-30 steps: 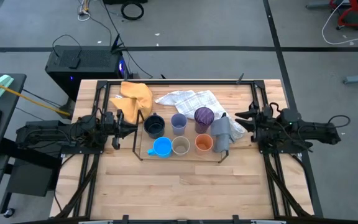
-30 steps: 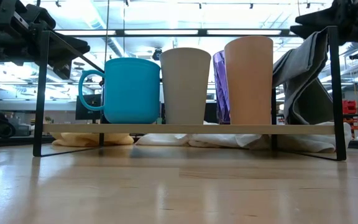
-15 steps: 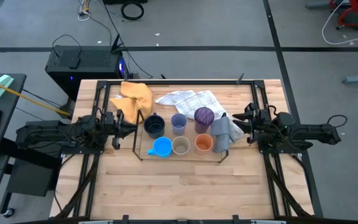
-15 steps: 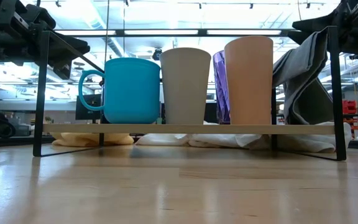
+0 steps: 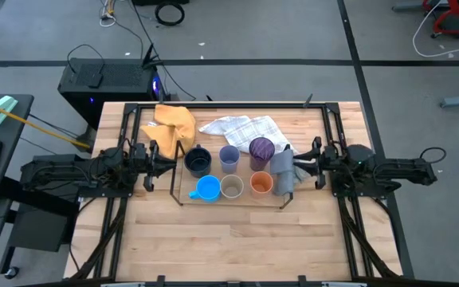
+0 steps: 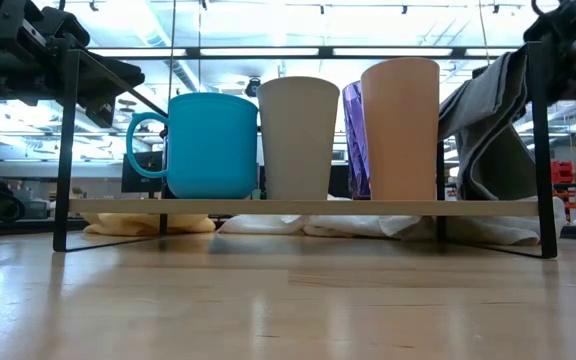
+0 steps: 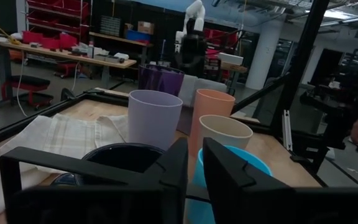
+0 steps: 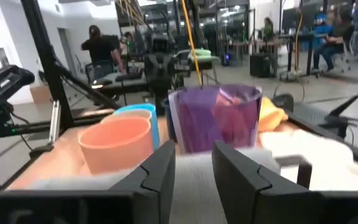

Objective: Stack small to large cups/mugs on shelf
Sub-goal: Return to Home Position

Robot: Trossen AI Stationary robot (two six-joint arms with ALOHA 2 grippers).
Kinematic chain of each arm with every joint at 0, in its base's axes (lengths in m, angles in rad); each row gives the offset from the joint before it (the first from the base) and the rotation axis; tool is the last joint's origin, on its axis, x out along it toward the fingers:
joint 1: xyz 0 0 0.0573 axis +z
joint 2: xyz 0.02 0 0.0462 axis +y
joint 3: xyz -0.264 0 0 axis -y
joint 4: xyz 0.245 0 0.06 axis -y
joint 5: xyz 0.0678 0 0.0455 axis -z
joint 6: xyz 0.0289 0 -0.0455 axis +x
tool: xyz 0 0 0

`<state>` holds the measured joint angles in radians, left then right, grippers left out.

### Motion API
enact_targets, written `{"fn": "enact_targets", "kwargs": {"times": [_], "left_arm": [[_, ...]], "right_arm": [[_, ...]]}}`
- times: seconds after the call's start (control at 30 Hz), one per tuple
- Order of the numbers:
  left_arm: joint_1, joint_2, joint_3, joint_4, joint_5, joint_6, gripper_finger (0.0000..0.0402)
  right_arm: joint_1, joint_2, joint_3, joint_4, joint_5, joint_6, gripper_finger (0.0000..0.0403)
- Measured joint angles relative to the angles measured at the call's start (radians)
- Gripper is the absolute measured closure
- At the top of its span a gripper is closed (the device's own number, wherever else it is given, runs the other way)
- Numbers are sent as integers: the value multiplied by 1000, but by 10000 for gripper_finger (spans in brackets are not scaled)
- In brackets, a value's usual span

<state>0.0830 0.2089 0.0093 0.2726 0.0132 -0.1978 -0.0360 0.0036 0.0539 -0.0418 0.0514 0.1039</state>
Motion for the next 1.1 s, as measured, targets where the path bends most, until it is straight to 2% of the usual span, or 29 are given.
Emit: {"fn": "enact_targets", "kwargs": {"times": [0.27, 0.47, 1.1], "left_arm": [[0, 0, 0, 0, 0, 0, 339], [0, 0, 0, 0, 0, 1, 347], [0, 0, 0, 0, 0, 1, 343]], "right_arm": [[0, 0, 33, -5, 0, -29, 314], [0, 0, 33, -21, -11, -31, 393], [0, 0, 33, -52, -29, -23, 398]]}}
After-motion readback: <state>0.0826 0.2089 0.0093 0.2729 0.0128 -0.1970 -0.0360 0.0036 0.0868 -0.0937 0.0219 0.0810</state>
